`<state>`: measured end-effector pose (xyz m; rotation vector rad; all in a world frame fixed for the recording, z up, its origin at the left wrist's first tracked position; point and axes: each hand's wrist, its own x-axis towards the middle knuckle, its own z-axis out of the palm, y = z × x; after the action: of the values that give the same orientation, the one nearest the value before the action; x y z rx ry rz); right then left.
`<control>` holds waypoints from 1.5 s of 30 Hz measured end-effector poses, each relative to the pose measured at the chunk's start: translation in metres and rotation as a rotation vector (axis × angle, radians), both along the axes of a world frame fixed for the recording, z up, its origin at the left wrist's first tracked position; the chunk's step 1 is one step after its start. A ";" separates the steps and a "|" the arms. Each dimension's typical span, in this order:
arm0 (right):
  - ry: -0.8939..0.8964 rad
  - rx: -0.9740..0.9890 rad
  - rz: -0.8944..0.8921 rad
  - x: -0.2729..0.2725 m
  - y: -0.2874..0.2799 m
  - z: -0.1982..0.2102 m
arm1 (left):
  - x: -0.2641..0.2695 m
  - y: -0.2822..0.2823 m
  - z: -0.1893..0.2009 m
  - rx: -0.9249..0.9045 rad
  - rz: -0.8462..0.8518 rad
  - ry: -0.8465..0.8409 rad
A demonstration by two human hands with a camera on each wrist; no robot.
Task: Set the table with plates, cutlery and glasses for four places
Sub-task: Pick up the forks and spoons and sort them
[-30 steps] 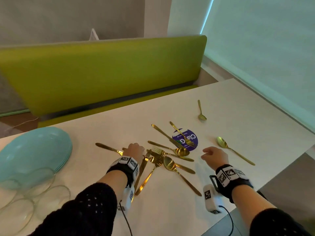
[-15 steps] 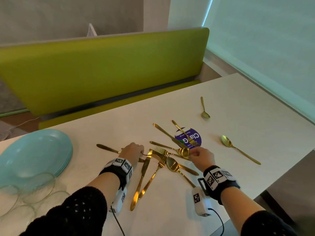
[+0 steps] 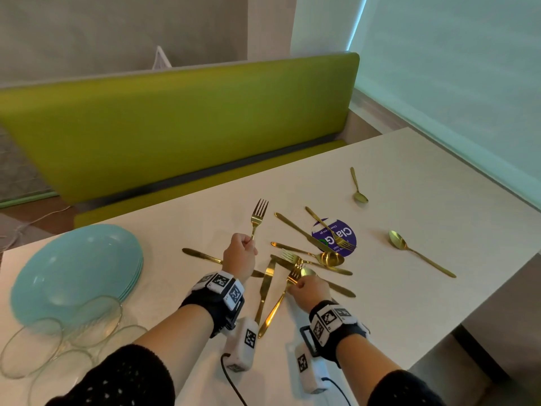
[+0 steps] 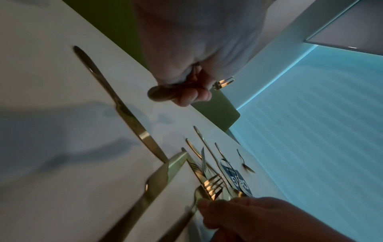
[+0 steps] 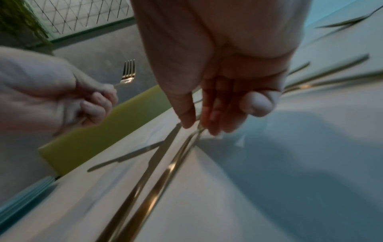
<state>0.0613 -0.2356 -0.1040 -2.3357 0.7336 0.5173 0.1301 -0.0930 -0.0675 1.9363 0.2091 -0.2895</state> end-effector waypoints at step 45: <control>-0.200 0.269 -0.028 0.057 -0.022 0.055 | -0.004 -0.026 0.003 -0.316 -0.236 0.286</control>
<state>0.1182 -0.2576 -0.0488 -2.0869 0.5642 0.3399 0.1256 -0.1187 -0.0642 1.6010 0.1126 -0.7147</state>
